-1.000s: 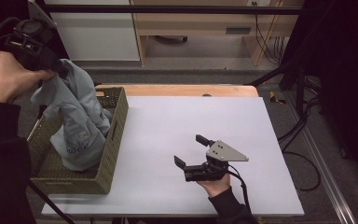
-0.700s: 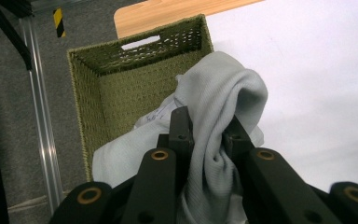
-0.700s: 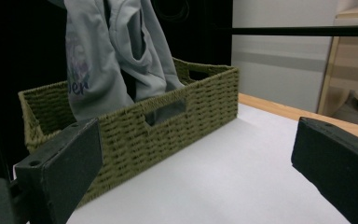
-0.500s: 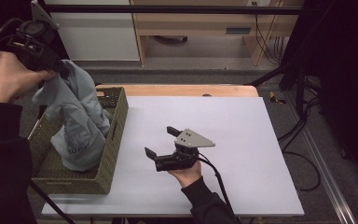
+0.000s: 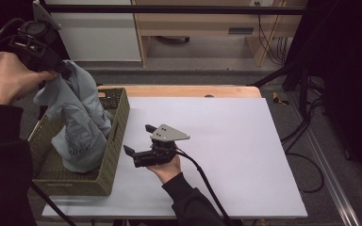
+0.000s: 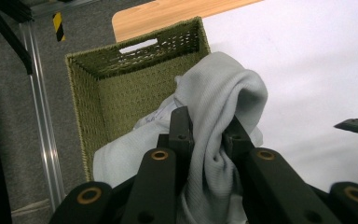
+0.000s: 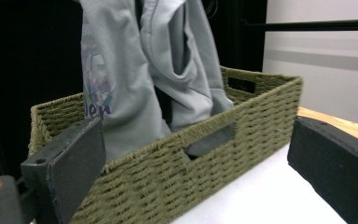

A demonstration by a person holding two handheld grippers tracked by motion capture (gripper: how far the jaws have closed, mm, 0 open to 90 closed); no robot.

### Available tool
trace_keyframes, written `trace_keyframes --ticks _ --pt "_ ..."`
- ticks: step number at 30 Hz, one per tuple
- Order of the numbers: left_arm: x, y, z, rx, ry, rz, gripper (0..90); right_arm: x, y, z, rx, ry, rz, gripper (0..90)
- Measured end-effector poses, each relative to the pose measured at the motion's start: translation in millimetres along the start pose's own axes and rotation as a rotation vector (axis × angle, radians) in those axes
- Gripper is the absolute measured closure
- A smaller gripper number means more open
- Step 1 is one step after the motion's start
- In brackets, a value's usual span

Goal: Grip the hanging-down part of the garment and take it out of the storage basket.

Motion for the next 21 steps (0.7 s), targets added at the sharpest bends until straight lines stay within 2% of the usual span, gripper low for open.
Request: trace_keyframes --ticks 11,20,21 --pt "3.8 1.8 -3.3 -0.011 0.001 -0.004 77.9 -43.7 -0.2 20.4 0.026 0.053 0.029 5.8" --pt "7.0 2.5 -3.1 -0.021 0.0 -0.011 77.8 -72.8 -2.9 23.2 0.034 0.062 0.051 6.9" --pt "7.7 2.7 -2.9 -0.022 0.001 -0.013 77.8 -75.1 -3.2 23.8 0.017 0.064 0.05 7.0"
Point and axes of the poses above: each handheld gripper's, and its own axes: x roughly backward along the jaws, y roughly out of its top, z roughly to its left, the point moved 10 cm from there along -x, roughly forward along the jaws, and after that the axes turned 4 degrees about -x, right-handed, at the moved point
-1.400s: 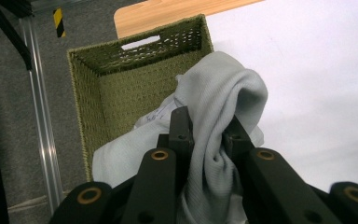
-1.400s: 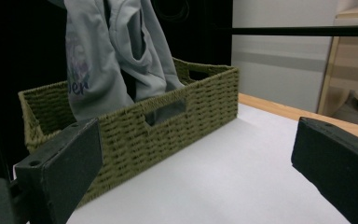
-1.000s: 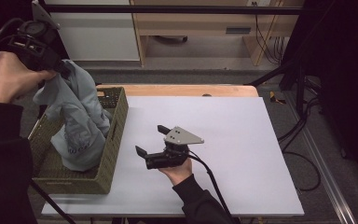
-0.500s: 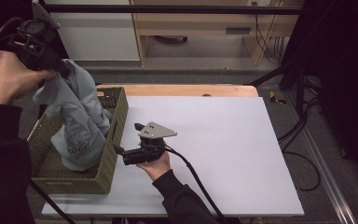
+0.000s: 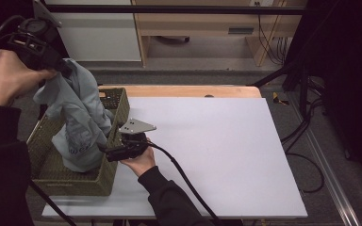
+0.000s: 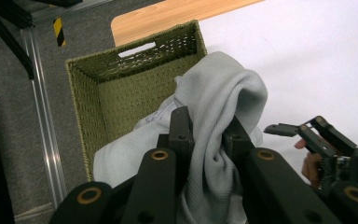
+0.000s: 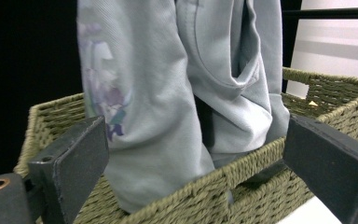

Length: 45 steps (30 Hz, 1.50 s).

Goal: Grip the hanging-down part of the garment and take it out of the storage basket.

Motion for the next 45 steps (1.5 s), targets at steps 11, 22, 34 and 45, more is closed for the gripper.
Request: trace_keyframes --ticks 11,22,34,45 --pt "-0.8 -0.5 0.6 -0.002 -0.001 0.0 77.8 -30.3 -8.9 -5.4 -0.023 -0.003 0.05 13.3" --pt "-1.0 0.2 -0.1 -0.007 0.001 -0.005 77.9 -45.9 -9.0 -6.8 -0.026 0.037 0.102 64.7" --pt "-1.8 1.2 -1.0 -0.011 0.011 -0.01 77.9 -29.4 -7.8 -12.3 0.01 0.031 0.128 87.8" --pt "2.4 -0.1 -1.2 -0.004 0.017 -0.024 78.0 25.0 15.8 -33.6 0.05 -0.015 0.076 88.1"
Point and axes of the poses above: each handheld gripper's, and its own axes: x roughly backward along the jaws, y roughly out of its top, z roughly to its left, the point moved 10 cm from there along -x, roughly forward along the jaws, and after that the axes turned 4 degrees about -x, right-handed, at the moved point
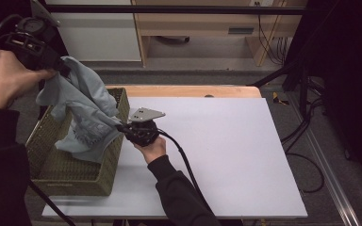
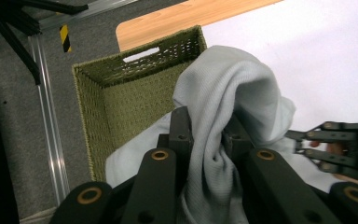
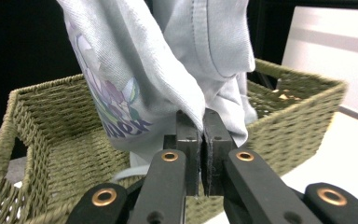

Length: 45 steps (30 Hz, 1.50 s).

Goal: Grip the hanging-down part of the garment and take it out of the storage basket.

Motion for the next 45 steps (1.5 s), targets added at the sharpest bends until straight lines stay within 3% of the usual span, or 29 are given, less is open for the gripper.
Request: trace_keyframes --ticks 9,22,31,40,45 --pt "-2.0 0.4 -4.6 -0.008 -0.005 -0.002 78.0 49.4 14.3 -13.6 0.007 -0.038 -0.033 88.1" --pt "-5.3 2.0 -12.7 -0.013 -0.018 -0.004 78.0 103.0 39.6 -23.6 0.052 -0.102 -0.078 88.3" --pt "-7.1 5.8 -22.5 -0.031 -0.028 -0.011 78.0 131.0 60.6 -32.9 0.074 -0.15 -0.126 88.5" --pt "-2.9 12.2 -33.2 -0.055 -0.044 -0.026 78.0 166.1 94.5 -39.4 0.101 -0.212 -0.21 88.5" --pt "-2.2 14.0 -37.2 -0.063 -0.039 -0.023 78.0 171.7 96.8 -39.7 0.117 -0.226 -0.216 88.4"
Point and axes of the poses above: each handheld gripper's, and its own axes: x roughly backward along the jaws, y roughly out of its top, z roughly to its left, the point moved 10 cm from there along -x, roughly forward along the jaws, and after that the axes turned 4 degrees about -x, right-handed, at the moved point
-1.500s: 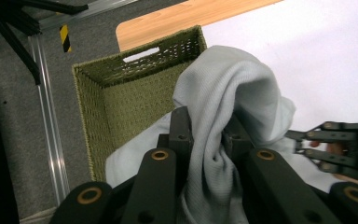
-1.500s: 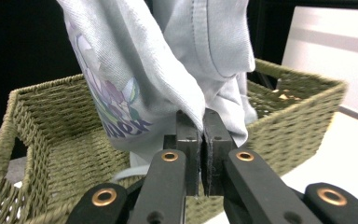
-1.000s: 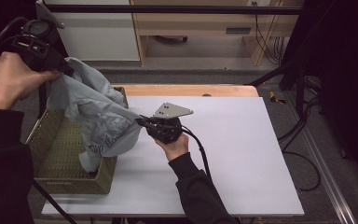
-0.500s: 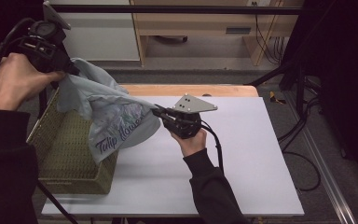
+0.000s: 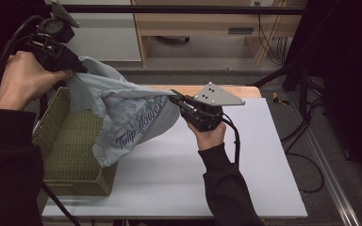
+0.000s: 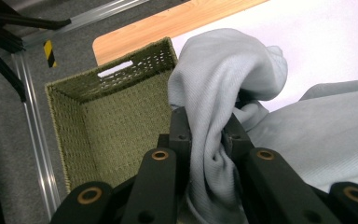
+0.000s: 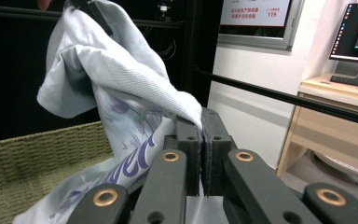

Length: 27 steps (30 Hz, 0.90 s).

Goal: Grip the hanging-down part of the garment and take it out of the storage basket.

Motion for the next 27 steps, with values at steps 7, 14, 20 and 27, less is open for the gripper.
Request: trace_keyframes --ticks 7,14,20,27 --pt "0.0 3.1 -3.8 -0.006 -0.008 -0.007 78.0 7.0 7.8 -4.3 0.0 -0.021 -0.044 88.5" --pt "0.1 5.0 -8.5 -0.017 -0.011 -0.007 78.0 13.9 15.6 -6.3 -0.018 -0.005 -0.068 88.4" --pt "-1.1 4.1 -6.9 -0.012 0.003 -0.001 78.1 -0.7 -20.5 -0.7 -0.044 0.032 0.016 88.1" --pt "-6.1 3.6 -8.6 -0.019 0.004 0.007 78.1 -19.0 -65.2 7.4 -0.108 0.075 0.082 87.0"
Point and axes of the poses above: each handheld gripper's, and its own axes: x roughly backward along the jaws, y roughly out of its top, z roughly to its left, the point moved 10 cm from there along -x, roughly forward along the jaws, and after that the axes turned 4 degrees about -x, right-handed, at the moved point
